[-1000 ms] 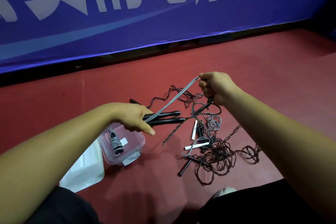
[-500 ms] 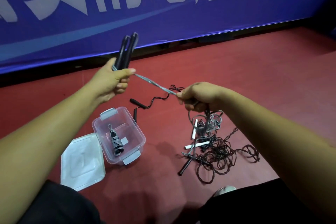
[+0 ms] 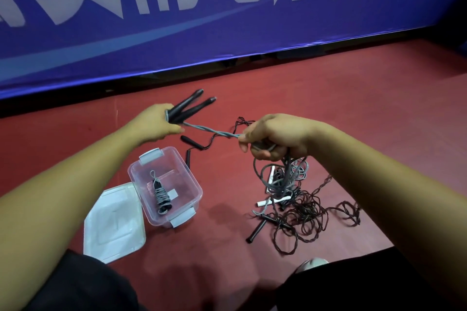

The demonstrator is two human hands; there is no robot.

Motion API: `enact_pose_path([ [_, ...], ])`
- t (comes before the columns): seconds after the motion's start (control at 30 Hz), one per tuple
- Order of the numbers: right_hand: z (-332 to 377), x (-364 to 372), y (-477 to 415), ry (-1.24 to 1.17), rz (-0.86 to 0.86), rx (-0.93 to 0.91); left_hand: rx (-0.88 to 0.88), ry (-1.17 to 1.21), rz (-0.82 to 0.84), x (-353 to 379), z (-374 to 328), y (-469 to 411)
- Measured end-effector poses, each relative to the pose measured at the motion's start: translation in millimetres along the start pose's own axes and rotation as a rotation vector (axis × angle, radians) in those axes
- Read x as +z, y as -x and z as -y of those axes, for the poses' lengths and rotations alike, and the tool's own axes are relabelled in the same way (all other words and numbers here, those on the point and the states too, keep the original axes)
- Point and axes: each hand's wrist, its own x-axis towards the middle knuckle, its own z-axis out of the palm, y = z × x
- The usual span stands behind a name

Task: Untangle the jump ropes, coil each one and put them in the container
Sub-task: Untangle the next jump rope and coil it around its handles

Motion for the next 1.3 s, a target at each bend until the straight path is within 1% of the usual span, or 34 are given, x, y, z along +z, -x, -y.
enact_pose_path([
  [0.07,8,7,6,0.046,0.029,-0.053,0.013,-0.230,-0.024,13,-6,3],
  [0.2,19,13,9,0.075,-0.026,-0.138,0.017,-0.499,0.159,45,-26,20],
  [0.27,22,9,8,0.021,-0.092,-0.171,0.064,-0.555,0.219,57,-34,28],
  [0.33,22,1,7,-0.007,-0.180,-0.195,0.129,-0.551,0.297,62,-39,34],
  [0.4,20,-10,7,0.116,-0.317,-0.206,0.222,-0.545,0.405,60,-42,38],
  [0.47,16,-19,8,0.337,-0.429,-0.201,0.305,-0.527,0.491,55,-41,39],
  [0.53,10,-24,5,0.480,-0.449,-0.181,0.359,-0.569,0.536,49,-40,40],
  [0.63,2,-29,-1,0.581,-0.440,-0.131,0.409,-0.625,0.569,45,-47,45],
  [0.67,0,-30,-3,0.599,-0.437,-0.119,0.423,-0.587,0.575,45,-49,47],
  [0.73,-4,-30,-5,0.580,-0.425,-0.113,0.467,-0.427,0.547,45,-55,53],
  [0.8,-8,-30,-6,0.504,-0.437,-0.120,0.455,-0.157,0.490,43,-62,61],
  [0.87,-11,-33,-7,0.371,-0.431,-0.121,0.334,0.247,0.506,39,-67,67],
  [0.9,-12,-33,-7,0.276,-0.394,-0.121,0.278,0.439,0.510,38,-68,69],
  [0.93,-13,-33,-7,0.175,-0.345,-0.121,0.235,0.584,0.480,38,-69,70],
  [1.0,-16,-29,-11,0.030,-0.275,-0.110,0.157,0.790,0.375,38,-70,70],
  [1.07,-19,-22,-16,-0.029,-0.250,-0.091,0.028,0.977,0.289,38,-73,68],
  [1.13,-21,-16,-20,-0.051,-0.226,-0.068,-0.069,1.143,0.284,39,-74,66],
  [1.2,-20,-12,-23,-0.074,-0.196,-0.049,-0.089,1.244,0.305,38,-75,65],
  [1.3,-15,-7,-22,-0.089,-0.166,-0.052,-0.077,1.286,0.308,31,-76,63],
])
